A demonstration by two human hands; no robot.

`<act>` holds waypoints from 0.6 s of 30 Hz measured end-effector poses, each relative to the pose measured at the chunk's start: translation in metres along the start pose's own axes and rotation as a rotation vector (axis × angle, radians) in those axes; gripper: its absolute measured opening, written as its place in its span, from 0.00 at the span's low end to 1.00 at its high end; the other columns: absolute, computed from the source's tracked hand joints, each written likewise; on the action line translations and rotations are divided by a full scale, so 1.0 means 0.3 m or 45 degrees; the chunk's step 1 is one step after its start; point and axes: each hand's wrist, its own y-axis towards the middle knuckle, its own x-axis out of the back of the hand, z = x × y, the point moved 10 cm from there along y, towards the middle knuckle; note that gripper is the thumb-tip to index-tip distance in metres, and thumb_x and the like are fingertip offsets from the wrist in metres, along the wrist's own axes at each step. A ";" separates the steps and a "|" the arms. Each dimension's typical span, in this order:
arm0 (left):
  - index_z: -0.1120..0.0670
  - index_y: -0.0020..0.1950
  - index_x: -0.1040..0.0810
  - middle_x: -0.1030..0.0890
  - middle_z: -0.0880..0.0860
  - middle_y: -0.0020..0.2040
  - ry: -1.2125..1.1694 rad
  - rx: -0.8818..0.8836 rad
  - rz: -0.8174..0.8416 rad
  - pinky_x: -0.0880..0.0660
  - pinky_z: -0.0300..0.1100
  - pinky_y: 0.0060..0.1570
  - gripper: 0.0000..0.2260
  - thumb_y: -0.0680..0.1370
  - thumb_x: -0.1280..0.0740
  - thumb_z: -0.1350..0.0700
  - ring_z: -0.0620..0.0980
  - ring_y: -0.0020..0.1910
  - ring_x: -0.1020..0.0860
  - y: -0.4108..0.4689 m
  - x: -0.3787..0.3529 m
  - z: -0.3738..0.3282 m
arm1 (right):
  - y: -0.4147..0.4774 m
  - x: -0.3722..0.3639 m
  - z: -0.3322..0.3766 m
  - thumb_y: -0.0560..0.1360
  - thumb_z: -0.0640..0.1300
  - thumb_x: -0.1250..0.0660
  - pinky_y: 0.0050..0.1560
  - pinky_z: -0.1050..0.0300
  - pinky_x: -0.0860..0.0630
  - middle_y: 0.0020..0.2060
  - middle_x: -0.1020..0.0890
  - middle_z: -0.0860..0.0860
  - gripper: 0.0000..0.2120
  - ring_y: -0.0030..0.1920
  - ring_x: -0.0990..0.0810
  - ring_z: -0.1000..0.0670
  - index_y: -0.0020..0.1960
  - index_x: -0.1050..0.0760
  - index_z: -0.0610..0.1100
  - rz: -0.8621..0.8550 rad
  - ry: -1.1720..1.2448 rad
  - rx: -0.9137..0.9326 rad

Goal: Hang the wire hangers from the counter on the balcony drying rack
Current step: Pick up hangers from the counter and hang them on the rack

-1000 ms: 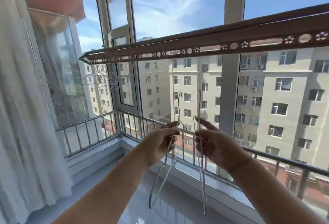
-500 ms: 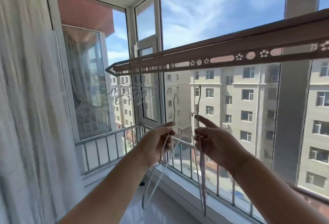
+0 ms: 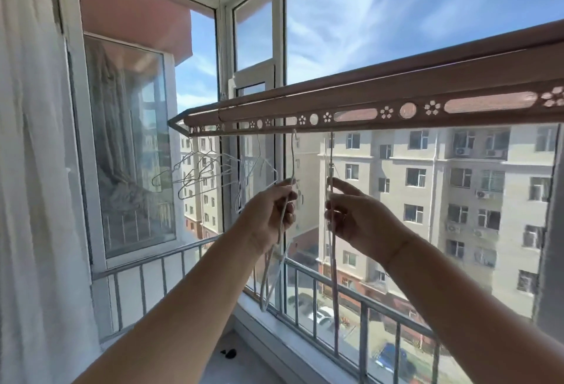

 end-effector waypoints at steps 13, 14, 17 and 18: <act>0.60 0.61 0.23 0.25 0.52 0.35 -0.167 0.001 0.111 0.29 0.35 0.24 0.13 0.77 0.35 0.61 0.44 0.29 0.28 0.562 0.108 -0.103 | 0.417 0.007 0.058 0.77 0.32 0.43 0.26 0.64 0.32 0.32 0.28 0.49 0.23 0.28 0.29 0.54 0.68 0.32 0.48 -0.219 -0.167 0.139; 0.59 0.61 0.24 0.25 0.52 0.35 -0.164 0.017 0.126 0.29 0.35 0.25 0.13 0.77 0.36 0.61 0.44 0.30 0.28 0.583 0.111 -0.095 | 0.430 0.015 0.050 0.76 0.32 0.43 0.26 0.64 0.32 0.32 0.28 0.49 0.23 0.28 0.29 0.54 0.68 0.32 0.48 -0.242 -0.170 0.136; 0.59 0.62 0.24 0.25 0.53 0.35 -0.162 0.052 0.158 0.29 0.33 0.25 0.13 0.78 0.38 0.63 0.44 0.30 0.28 0.622 0.118 -0.068 | 0.452 0.037 0.020 0.76 0.32 0.43 0.25 0.64 0.32 0.31 0.28 0.49 0.23 0.29 0.29 0.53 0.68 0.32 0.47 -0.292 -0.161 0.120; 0.59 0.63 0.25 0.25 0.53 0.35 -0.174 0.060 0.170 0.29 0.33 0.24 0.14 0.78 0.38 0.63 0.44 0.29 0.28 0.632 0.118 -0.059 | 0.454 0.043 0.013 0.76 0.32 0.43 0.25 0.64 0.32 0.32 0.28 0.48 0.22 0.30 0.30 0.53 0.68 0.32 0.46 -0.303 -0.150 0.118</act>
